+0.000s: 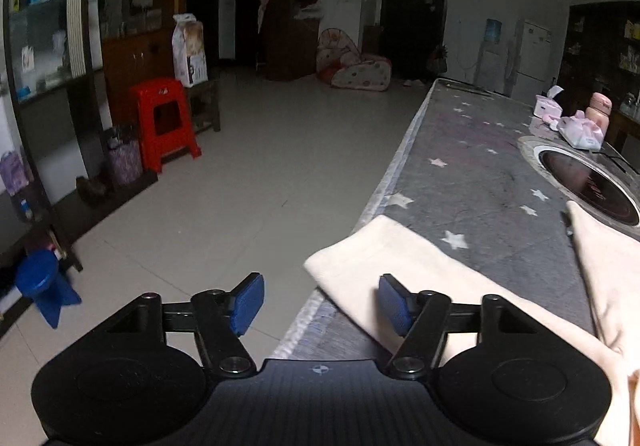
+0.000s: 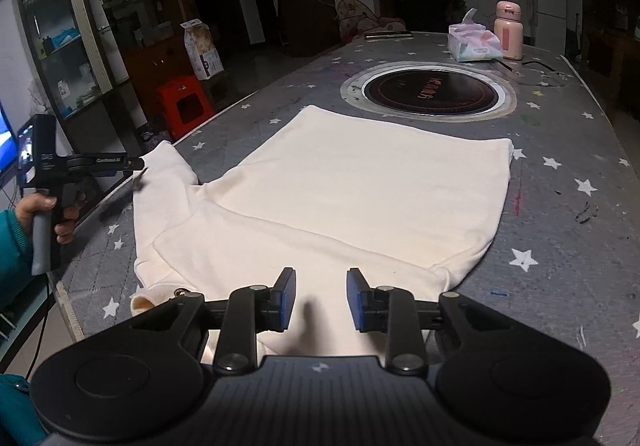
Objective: Fold clothes
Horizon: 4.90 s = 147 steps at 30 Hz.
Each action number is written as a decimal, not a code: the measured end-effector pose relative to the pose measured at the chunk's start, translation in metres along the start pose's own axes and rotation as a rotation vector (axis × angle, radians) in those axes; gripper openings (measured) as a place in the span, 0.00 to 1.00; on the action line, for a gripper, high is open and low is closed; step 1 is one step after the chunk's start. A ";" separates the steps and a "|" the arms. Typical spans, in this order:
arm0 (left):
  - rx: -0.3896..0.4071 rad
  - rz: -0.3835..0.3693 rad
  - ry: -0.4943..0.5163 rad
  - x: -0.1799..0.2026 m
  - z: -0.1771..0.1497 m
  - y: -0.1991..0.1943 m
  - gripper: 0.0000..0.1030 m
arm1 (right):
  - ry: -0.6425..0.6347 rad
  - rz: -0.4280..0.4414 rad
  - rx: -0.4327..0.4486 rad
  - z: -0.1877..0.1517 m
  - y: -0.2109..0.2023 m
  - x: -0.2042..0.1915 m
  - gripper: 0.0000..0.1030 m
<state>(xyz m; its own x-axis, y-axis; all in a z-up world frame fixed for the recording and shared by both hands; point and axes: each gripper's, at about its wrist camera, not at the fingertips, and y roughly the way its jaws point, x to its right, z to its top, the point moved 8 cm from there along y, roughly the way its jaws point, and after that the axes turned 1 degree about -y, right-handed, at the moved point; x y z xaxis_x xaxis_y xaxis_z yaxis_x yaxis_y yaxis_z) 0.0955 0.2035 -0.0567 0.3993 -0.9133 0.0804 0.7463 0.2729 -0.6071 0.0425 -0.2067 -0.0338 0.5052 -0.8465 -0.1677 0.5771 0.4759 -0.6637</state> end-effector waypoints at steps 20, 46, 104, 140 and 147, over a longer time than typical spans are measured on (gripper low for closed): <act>0.108 -0.340 -0.036 0.055 0.021 -0.087 0.06 | 0.035 -0.006 0.044 0.002 -0.012 0.005 0.27; -0.063 -0.913 0.418 0.267 -0.086 -0.181 0.33 | 0.155 -0.087 0.106 -0.016 -0.044 0.054 0.27; -0.110 -0.614 0.344 0.176 -0.051 -0.082 0.39 | -0.045 -0.121 0.012 -0.008 0.020 0.015 0.08; -0.046 -0.599 0.438 0.117 -0.089 -0.131 0.28 | 0.087 -0.064 0.010 -0.020 0.005 0.021 0.10; -0.031 -0.582 0.458 0.117 -0.092 -0.131 0.28 | 0.091 -0.063 0.011 -0.016 0.014 0.020 0.09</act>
<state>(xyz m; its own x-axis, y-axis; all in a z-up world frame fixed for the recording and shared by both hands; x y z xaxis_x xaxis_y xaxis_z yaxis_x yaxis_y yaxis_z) -0.0048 0.0332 -0.0407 -0.3234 -0.9442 0.0621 0.7512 -0.2961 -0.5899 0.0508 -0.2205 -0.0583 0.4076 -0.8928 -0.1918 0.6129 0.4232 -0.6672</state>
